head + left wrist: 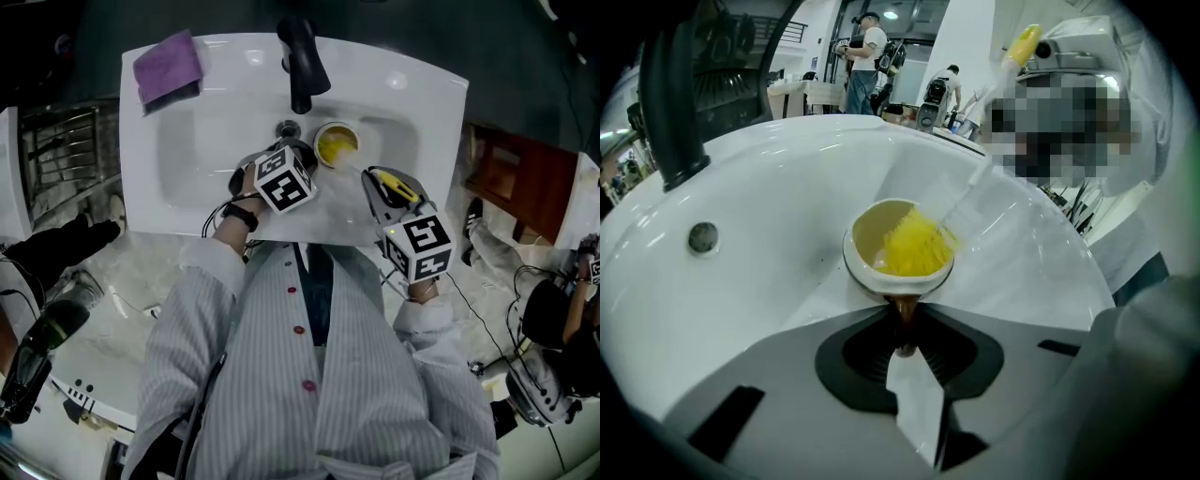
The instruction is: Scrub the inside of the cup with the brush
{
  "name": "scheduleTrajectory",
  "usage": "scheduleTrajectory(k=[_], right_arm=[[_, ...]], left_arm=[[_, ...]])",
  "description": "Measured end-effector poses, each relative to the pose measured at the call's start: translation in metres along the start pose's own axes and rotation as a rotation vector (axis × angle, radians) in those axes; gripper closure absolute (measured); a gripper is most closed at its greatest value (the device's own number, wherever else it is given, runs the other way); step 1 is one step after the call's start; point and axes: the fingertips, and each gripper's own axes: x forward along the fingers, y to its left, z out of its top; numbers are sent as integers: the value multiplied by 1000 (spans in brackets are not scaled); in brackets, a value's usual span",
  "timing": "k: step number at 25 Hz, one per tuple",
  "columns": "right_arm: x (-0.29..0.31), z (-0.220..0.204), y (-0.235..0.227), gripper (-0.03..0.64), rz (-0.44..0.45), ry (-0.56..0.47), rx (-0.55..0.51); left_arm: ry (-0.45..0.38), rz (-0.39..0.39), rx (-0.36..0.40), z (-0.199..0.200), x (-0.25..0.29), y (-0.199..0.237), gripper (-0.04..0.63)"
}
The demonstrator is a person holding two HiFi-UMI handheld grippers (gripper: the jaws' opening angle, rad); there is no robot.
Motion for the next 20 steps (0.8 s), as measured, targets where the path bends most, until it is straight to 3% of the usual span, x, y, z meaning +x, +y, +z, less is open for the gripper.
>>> scheduleTrajectory(k=[10,20], right_arm=[[20,26,40,560,25,4,-157],[48,66,22,561,31,-62,-153]], left_arm=[[-2,10,-15,3,3,-2,526],[15,11,-23,-9,8,1,526]])
